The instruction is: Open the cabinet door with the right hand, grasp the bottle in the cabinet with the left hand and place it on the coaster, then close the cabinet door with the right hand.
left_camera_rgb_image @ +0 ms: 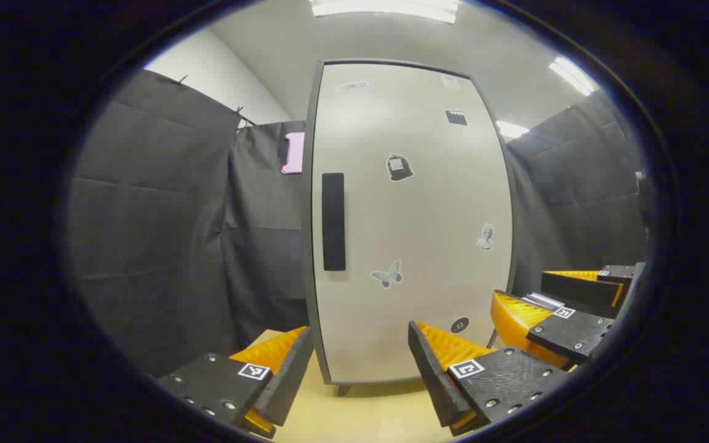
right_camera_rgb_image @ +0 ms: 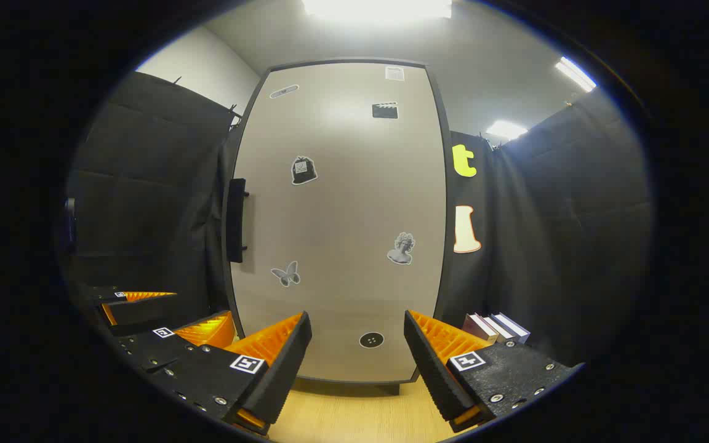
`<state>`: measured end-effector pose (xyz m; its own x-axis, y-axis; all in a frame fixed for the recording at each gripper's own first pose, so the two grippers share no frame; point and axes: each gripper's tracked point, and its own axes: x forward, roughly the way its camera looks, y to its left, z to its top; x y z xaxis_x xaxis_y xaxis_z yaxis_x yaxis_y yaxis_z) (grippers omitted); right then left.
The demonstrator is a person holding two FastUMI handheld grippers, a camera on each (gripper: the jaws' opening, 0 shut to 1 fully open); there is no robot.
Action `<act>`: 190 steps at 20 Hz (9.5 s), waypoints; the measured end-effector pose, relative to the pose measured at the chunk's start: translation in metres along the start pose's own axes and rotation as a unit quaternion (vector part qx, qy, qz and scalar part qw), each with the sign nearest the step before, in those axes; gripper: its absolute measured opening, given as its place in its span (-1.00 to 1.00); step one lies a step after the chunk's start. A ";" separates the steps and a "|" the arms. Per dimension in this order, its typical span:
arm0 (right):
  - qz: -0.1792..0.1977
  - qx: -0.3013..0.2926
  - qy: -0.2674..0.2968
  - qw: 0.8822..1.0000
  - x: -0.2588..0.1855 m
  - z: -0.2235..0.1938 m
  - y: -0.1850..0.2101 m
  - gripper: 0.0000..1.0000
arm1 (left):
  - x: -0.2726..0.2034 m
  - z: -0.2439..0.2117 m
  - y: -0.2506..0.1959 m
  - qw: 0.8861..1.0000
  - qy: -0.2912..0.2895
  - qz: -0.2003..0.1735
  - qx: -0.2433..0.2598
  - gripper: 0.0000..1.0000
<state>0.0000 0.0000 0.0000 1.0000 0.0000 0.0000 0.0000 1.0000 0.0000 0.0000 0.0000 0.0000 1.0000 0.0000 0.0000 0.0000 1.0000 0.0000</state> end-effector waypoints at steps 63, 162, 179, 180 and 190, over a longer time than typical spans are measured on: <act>0.119 0.010 -0.008 0.993 0.135 0.069 0.196 0.90 | -0.187 -0.092 0.125 0.989 0.084 0.119 0.007 0.79; -0.039 -0.025 -0.207 0.977 -0.014 0.127 -0.029 0.93 | 0.230 0.014 -0.075 0.998 -0.019 0.028 0.053 0.56; 0.092 0.037 0.046 0.994 0.034 -0.084 -0.013 0.90 | 0.234 0.006 -0.063 0.985 -0.005 0.143 0.091 0.56; 0.088 0.035 0.073 0.993 0.036 -0.107 -0.014 0.91 | 0.234 0.008 -0.063 0.985 -0.006 0.145 0.094 0.43; 0.097 -0.066 0.238 0.964 -0.008 -0.252 -0.005 0.91 | 0.229 0.011 -0.061 0.987 0.008 0.156 0.032 0.45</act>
<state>-0.0083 -0.0048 -0.2515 0.8685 0.1551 -0.4709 -0.2181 0.9725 -0.0820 0.2291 -0.0608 0.0106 0.9515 0.3076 -0.0050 -0.3066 0.9495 0.0665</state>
